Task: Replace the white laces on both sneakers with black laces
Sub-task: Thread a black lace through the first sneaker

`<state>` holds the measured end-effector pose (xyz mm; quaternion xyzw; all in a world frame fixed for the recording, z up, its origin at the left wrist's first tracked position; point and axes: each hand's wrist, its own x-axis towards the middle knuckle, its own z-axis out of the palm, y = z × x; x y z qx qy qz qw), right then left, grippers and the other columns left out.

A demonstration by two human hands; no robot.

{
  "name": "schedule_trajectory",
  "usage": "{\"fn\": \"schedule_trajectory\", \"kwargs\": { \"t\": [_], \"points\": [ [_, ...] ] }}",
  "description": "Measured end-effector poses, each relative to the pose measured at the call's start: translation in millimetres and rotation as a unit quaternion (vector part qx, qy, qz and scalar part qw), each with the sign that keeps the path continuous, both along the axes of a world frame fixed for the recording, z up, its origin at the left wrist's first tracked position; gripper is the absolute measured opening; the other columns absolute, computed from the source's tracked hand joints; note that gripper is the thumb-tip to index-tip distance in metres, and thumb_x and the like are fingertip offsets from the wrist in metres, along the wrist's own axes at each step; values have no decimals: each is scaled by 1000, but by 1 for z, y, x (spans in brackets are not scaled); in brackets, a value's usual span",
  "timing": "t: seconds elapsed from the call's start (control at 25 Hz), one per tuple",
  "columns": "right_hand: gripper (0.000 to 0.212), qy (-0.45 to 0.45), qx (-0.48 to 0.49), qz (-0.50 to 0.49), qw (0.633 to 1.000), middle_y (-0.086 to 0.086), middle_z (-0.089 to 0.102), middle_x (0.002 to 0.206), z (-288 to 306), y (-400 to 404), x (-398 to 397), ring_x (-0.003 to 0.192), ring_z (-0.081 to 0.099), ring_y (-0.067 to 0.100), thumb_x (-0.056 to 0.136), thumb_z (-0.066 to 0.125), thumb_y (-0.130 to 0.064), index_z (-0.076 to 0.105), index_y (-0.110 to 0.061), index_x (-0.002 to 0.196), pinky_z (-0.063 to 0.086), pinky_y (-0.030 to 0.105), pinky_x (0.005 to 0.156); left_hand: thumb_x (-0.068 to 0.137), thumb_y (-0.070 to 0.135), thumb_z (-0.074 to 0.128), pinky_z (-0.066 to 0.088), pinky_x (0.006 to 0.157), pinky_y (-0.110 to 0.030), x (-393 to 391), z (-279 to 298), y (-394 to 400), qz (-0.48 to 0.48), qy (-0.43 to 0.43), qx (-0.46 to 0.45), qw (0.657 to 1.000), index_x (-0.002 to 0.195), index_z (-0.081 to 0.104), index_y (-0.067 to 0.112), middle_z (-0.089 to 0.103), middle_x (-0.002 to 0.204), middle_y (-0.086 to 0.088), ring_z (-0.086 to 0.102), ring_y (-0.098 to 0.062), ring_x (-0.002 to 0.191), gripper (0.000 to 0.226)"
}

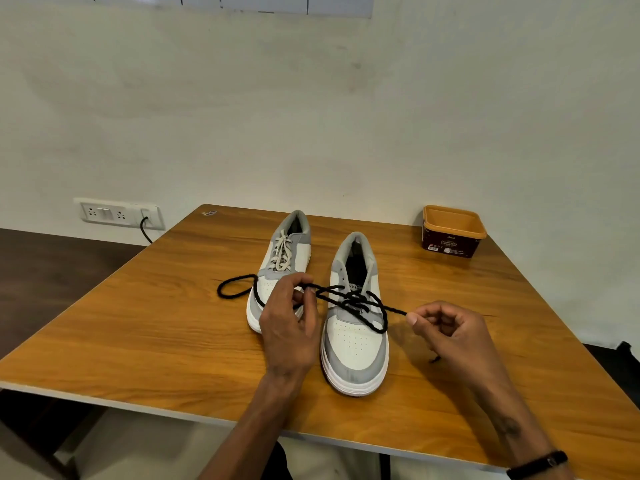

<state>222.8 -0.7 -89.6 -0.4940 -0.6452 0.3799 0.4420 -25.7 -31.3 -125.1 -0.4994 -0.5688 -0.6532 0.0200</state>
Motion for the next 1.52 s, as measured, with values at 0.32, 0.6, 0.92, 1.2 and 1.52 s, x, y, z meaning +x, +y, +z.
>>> {"fn": "schedule_trajectory", "kwargs": {
  "t": [0.32,0.6,0.92,1.2,1.52],
  "points": [
    [17,391,-155,-9,907,2,62,83,32,13,30,63,53,9,88,77,-25,65,-18,98,47,21,52,98,20,72,54,76,-18,5,2,-2,-34,83,13,996,120,78,16,63,104,4,64,-10,89,24],
    [38,411,-21,66,909,12,76,112,83,8,2,99,73,17,90,66,2,67,-1,128,60,26,89,101,54,62,54,90,-20,60,20,-32,-264,213,-105,935,127,74,27,71,118,13,62,2,105,39],
    [18,43,85,-70,993,-13,77,98,58,14,-37,84,68,-2,96,75,-17,80,-33,103,57,25,77,100,46,65,53,89,-26,23,18,9,-47,59,-98,992,121,72,29,65,113,13,55,-4,109,28],
    [18,13,94,15,995,-10,78,95,26,23,-75,89,72,7,90,82,-15,81,-24,106,62,23,74,89,46,79,48,79,-15,29,5,29,-49,-57,-109,991,107,61,31,61,103,16,59,-2,98,29],
    [23,-24,188,-6,982,-14,74,116,10,53,-108,102,68,-2,103,66,-24,75,-23,124,60,21,80,93,40,73,56,77,-26,36,6,45,23,-30,-100,994,103,69,29,68,97,16,64,-2,87,16]
  ]
}}
